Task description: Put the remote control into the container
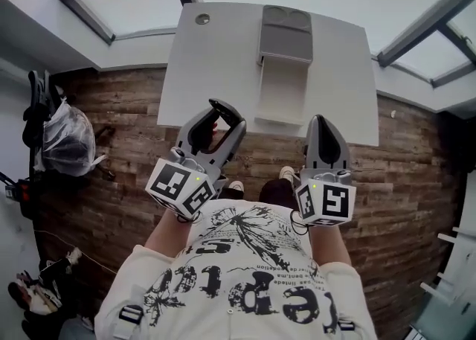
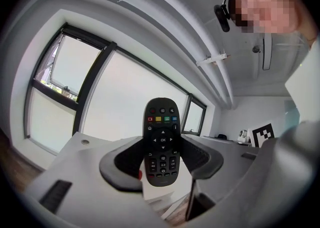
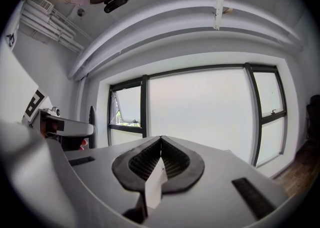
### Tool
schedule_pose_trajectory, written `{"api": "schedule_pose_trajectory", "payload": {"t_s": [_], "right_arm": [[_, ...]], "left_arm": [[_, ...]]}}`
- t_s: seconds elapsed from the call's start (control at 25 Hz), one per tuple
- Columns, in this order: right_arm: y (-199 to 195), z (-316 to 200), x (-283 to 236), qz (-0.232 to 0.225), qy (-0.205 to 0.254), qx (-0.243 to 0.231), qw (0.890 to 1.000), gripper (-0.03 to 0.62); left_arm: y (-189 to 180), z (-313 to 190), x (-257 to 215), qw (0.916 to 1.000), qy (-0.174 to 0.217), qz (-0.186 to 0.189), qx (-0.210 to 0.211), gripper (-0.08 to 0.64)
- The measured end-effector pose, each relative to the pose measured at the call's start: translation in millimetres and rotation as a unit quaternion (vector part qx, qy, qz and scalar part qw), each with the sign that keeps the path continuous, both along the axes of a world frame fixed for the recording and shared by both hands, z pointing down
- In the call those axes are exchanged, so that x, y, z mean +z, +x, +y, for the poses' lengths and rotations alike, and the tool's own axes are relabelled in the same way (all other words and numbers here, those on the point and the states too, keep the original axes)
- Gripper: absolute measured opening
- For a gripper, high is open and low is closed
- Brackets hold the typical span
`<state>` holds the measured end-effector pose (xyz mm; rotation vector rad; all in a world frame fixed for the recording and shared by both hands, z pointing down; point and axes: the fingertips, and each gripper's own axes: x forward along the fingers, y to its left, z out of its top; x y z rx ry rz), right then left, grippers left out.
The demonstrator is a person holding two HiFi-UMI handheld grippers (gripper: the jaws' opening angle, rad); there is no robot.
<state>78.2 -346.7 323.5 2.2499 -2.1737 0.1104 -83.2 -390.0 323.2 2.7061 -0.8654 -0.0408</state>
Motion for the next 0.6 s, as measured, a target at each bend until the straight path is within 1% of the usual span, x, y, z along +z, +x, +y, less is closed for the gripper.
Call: {"api": "schedule_pose_trajectory", "payload": {"t_s": [0.12,0.24,0.36,0.48,0.6], "right_arm": [[5,-22,4,0.0,0.003,-0.022,1.0,0.003],[18,-45,-1,0.012,0.014,-0.051,0.999,0.003],[46,-66,-1,0.005,0.012,-0.077,0.997,0.003],[70,-85,-3,0.011,0.013,-0.104,0.994,0.003],[94,-105,1,0.007,0.013,-0.13,0.991,0.003]], "left_arm": [[7,-12,2,0.9998,0.002,-0.007,-0.016,0.235],[24,-26,0,0.9989,0.007,-0.012,-0.045,0.235],[51,-35,0,0.9973,0.005,-0.014,-0.072,0.235],[78,-46,2,0.9952,0.005,-0.02,-0.095,0.235],[105,-61,10,0.9923,-0.005,-0.021,-0.122,0.235]]}}
